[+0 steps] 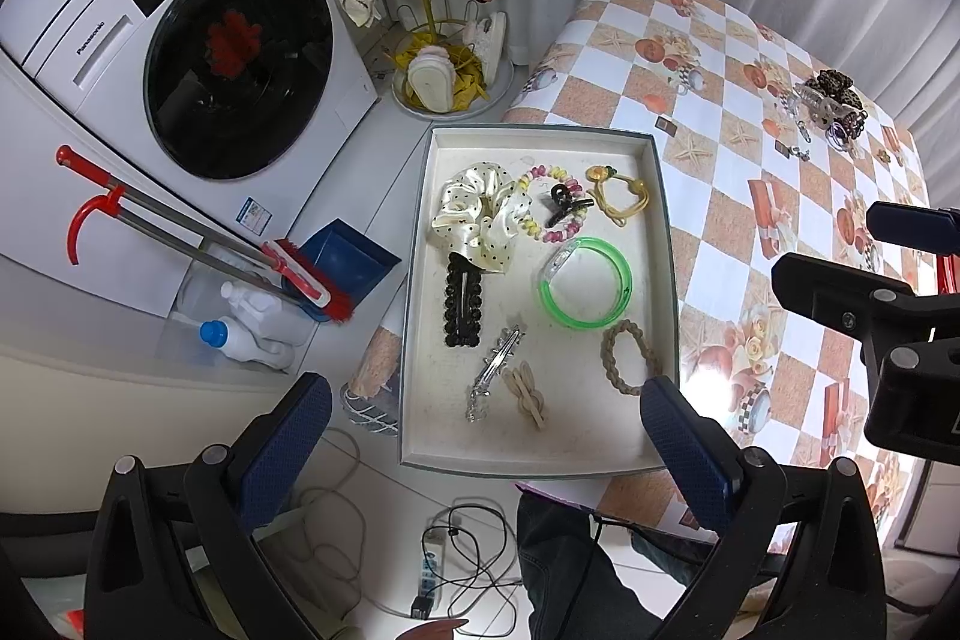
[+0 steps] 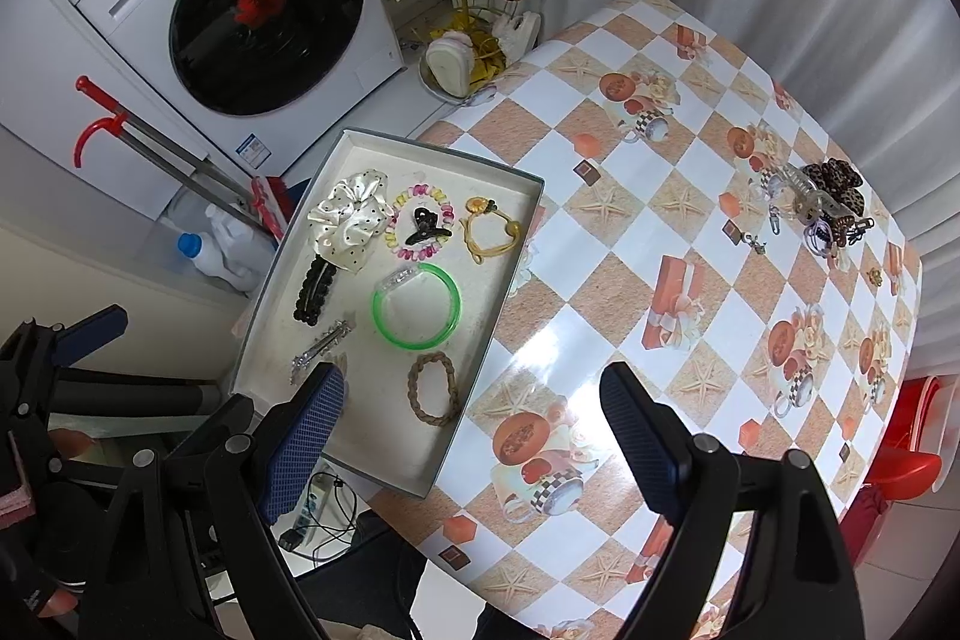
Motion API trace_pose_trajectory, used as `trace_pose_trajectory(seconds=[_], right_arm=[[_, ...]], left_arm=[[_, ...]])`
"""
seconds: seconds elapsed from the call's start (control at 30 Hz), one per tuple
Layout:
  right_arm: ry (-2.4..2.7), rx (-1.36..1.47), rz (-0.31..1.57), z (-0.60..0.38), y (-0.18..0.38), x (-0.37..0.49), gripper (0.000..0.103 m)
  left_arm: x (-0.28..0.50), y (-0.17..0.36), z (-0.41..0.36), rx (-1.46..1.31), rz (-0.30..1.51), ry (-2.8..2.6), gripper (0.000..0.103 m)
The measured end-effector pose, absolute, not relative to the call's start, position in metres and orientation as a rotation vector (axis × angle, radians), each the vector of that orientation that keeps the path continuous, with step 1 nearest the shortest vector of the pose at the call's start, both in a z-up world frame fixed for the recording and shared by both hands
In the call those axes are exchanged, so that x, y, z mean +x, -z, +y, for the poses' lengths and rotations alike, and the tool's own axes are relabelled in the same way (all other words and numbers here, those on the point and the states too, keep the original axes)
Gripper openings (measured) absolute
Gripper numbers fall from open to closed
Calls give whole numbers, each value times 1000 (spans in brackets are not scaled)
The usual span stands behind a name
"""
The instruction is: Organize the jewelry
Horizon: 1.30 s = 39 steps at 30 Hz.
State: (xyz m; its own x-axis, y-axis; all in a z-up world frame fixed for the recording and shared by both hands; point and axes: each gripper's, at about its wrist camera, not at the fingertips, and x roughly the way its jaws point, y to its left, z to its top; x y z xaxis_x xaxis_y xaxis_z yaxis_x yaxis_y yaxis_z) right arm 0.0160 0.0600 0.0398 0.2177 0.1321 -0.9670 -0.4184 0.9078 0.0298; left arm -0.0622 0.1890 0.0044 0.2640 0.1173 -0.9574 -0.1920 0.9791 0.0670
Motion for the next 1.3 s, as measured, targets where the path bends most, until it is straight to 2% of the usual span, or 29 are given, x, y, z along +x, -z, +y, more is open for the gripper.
trace_pose_trajectory(seconds=[1.3], right_arm=[[-380, -254, 1299, 64, -41, 13, 89]], left_arm=[[-65, -4, 188, -65, 1285, -213, 103]])
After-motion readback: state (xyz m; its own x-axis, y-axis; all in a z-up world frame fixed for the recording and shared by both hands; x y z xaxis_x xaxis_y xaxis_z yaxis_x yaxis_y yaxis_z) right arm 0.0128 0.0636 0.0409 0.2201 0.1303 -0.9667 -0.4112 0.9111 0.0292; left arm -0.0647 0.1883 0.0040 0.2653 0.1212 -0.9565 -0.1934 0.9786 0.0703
